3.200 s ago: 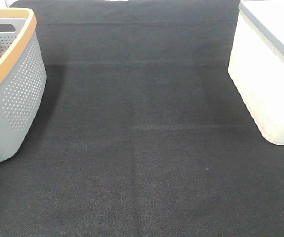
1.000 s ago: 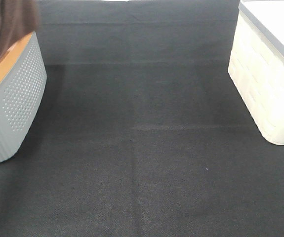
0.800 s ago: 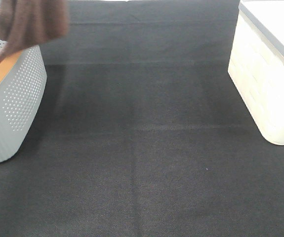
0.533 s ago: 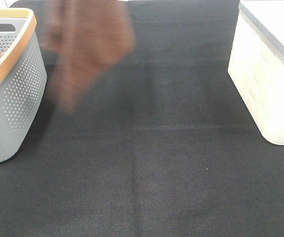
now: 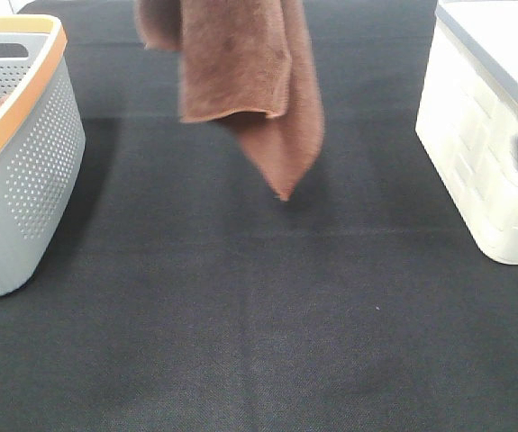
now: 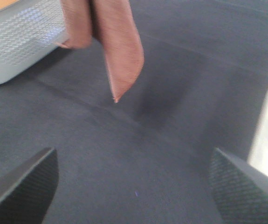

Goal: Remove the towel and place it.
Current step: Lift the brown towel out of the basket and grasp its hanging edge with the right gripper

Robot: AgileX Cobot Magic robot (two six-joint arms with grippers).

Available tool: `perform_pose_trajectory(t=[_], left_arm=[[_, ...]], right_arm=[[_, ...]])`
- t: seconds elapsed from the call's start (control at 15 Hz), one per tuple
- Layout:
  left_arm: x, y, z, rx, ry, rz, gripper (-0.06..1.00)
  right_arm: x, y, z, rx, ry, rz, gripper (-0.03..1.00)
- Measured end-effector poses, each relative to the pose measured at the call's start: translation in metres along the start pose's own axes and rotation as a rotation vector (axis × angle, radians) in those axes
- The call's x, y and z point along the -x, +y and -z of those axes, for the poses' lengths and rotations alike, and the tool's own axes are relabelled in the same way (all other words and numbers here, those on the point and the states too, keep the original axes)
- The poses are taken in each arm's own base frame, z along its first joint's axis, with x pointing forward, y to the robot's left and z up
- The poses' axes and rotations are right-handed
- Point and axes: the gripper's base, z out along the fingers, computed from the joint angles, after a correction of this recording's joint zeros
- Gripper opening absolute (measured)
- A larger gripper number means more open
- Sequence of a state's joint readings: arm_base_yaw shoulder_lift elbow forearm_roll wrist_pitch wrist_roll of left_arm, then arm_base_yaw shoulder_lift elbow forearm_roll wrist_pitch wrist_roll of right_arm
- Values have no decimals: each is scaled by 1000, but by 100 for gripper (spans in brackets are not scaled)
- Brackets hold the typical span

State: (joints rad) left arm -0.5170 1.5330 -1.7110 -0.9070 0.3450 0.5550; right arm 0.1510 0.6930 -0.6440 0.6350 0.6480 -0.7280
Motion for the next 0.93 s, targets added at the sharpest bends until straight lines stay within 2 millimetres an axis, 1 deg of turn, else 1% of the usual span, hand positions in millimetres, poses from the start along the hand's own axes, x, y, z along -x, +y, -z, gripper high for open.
perform_pose_trajectory(t=[0.13,0.2,0.27,0.33,0.47,0.6,0.67,0.93], left_arm=[[-6,-3,-5,-11,16,-2,0],[-7,-4,-6,-14,19,-1,0],[-7,-4,-6,-14,19,-1,0],[-7,-4,-6,-13,18,-1,0],[-7,-4,-6,-13,18,-1,0],[-7,-4,-6,-13,18,-1,0],[-7,-4,-6,-13,18,-1,0],[-7,-4,-6,-13,18,-1,0]], right_arm=[[17,-2,-22,72,24,84,77],[23,-2,-39,107,46,123,74],[30,4,-58,144,51,181,71],[33,10,-72,168,54,206,68],[35,28,-98,201,47,246,67],[38,42,-117,201,11,229,67],[38,44,-127,173,-10,204,67],[35,35,-157,52,-32,129,67]])
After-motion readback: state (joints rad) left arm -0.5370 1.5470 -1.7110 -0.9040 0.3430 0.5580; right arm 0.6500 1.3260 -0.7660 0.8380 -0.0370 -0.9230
